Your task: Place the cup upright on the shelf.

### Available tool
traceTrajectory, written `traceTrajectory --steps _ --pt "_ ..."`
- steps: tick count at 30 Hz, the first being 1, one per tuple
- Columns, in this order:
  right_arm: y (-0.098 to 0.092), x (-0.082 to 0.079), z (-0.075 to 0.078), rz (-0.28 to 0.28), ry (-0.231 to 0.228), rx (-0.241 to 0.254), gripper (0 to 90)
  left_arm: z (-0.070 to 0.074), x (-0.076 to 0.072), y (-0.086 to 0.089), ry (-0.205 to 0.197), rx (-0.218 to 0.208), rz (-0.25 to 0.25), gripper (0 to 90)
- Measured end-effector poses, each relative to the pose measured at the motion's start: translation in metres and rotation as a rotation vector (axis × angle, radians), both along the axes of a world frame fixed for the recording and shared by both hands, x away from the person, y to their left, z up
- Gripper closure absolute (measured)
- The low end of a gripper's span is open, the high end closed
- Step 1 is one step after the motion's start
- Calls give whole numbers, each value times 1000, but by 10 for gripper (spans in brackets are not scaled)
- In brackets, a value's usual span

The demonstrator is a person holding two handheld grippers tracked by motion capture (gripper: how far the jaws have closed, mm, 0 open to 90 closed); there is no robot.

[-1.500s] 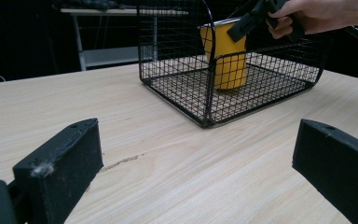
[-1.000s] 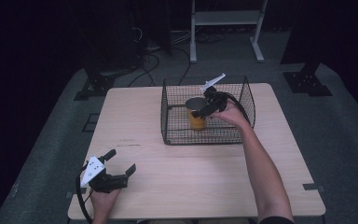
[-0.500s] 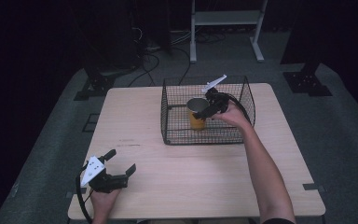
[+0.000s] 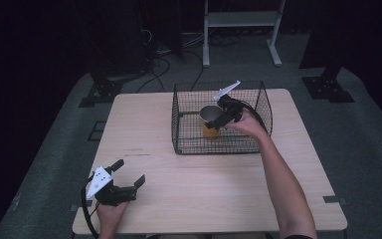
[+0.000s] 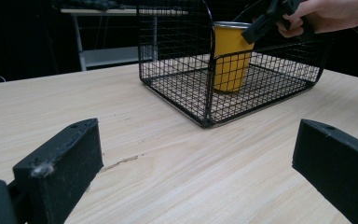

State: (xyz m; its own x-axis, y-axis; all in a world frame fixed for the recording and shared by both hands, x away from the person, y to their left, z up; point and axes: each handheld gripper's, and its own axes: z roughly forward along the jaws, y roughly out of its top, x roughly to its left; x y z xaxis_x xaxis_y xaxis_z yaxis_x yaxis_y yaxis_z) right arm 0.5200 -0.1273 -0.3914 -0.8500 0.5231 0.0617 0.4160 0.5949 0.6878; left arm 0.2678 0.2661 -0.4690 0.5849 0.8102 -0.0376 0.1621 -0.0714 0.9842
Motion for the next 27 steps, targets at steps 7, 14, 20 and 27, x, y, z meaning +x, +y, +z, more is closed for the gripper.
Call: traceTrajectory --steps 7,14,20,27 --pt "-1 -1 5 -11 1 39 0 0 0 0 0 1 1 9" --pt "-5 -2 14 -30 -31 72 0 0 1 0 0 0 3 8" --pt "-14 -5 26 -47 -51 137 0 0 1 0 0 3 6 8" --pt "-28 -17 40 -37 -56 199 0 0 1 -1 2 6 8 8"
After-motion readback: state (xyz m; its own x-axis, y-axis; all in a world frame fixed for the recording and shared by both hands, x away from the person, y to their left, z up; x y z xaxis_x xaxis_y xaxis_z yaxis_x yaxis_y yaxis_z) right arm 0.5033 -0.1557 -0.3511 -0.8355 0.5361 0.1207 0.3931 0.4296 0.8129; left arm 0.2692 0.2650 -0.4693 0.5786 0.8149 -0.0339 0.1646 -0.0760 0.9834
